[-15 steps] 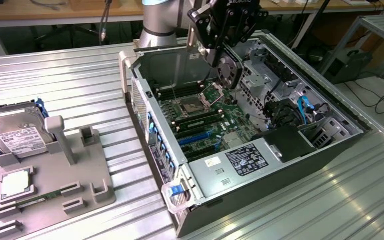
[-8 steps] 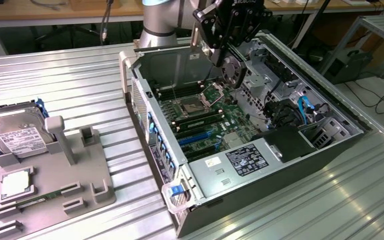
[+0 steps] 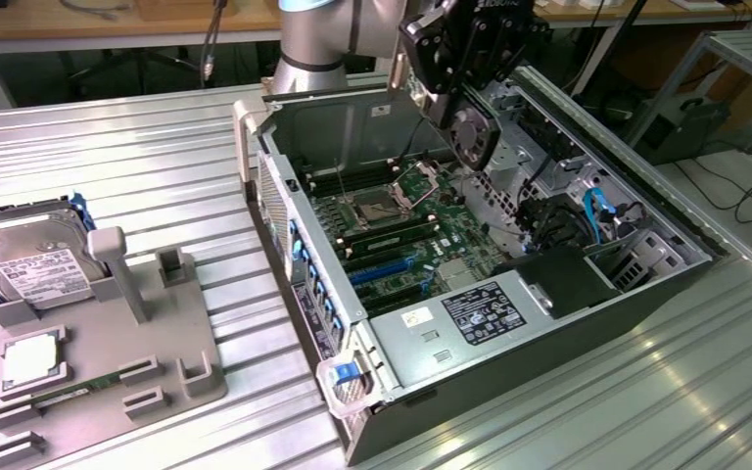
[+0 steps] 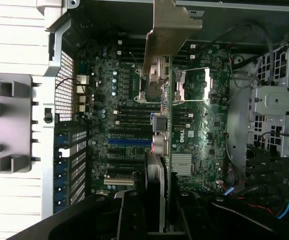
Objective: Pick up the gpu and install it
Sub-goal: 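Pick up the gpu and move the gpu toward the slot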
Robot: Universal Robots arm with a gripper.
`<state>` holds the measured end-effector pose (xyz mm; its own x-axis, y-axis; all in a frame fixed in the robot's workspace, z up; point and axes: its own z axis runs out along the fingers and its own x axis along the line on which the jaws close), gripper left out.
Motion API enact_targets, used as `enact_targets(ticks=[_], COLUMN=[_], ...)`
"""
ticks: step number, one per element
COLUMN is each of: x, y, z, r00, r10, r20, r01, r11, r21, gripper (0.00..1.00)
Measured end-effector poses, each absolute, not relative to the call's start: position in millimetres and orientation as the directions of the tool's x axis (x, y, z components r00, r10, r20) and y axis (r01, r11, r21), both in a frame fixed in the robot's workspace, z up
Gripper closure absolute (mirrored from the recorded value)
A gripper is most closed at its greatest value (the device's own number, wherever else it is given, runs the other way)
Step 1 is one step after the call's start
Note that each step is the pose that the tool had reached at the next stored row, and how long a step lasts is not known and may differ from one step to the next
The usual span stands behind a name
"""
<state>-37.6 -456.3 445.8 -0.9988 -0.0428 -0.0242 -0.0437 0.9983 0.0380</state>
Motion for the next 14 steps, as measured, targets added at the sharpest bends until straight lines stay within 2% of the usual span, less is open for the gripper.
enact_targets(ticks=[14], x=[-10.0], y=[-456.3], z=[444.6], r00=[-0.999], r10=[-0.043], r20=[-0.024], r01=[-0.044], r11=[0.998], r21=[0.038], gripper=[0.72])
